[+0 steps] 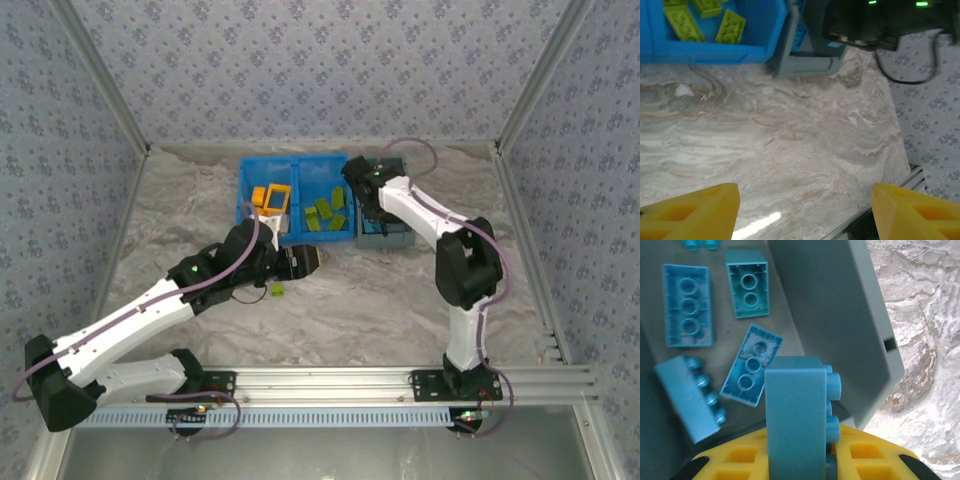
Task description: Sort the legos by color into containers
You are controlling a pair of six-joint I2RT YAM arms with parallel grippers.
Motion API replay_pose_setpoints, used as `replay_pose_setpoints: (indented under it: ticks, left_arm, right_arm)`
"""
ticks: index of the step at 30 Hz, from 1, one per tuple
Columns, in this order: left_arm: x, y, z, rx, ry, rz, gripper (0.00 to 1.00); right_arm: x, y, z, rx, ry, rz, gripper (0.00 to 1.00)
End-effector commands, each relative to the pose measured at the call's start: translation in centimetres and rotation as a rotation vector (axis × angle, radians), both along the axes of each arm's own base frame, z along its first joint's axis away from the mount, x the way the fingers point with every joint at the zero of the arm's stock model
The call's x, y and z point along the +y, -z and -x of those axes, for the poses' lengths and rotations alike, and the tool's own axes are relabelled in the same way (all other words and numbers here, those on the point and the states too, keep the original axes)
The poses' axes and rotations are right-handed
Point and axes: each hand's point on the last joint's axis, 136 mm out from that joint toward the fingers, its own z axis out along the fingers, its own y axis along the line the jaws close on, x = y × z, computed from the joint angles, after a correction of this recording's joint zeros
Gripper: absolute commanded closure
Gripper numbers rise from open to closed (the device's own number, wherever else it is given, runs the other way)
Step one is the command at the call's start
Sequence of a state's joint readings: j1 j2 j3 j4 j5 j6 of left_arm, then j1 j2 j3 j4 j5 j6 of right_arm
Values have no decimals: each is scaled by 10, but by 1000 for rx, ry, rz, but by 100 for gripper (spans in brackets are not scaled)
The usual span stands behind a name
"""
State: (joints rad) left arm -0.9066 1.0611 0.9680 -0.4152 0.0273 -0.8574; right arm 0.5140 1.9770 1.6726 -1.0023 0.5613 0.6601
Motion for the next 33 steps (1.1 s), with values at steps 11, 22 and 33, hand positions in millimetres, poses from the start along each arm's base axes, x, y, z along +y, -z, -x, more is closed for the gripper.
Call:
replay_pose_setpoints:
  ticks: [11, 22, 33]
  left_arm:
    - [-22, -63, 4, -177, 64, 115, 29]
    - [-55, -115, 20, -327, 146, 43, 28]
    - [-46, -101, 19, -313, 120, 10, 28]
  right_arm:
    - [-23, 27, -25, 88, 37, 158, 89]
    - [-26, 42, -29, 121, 55, 162, 82]
    - [4, -6, -32, 11, 5, 109, 54]
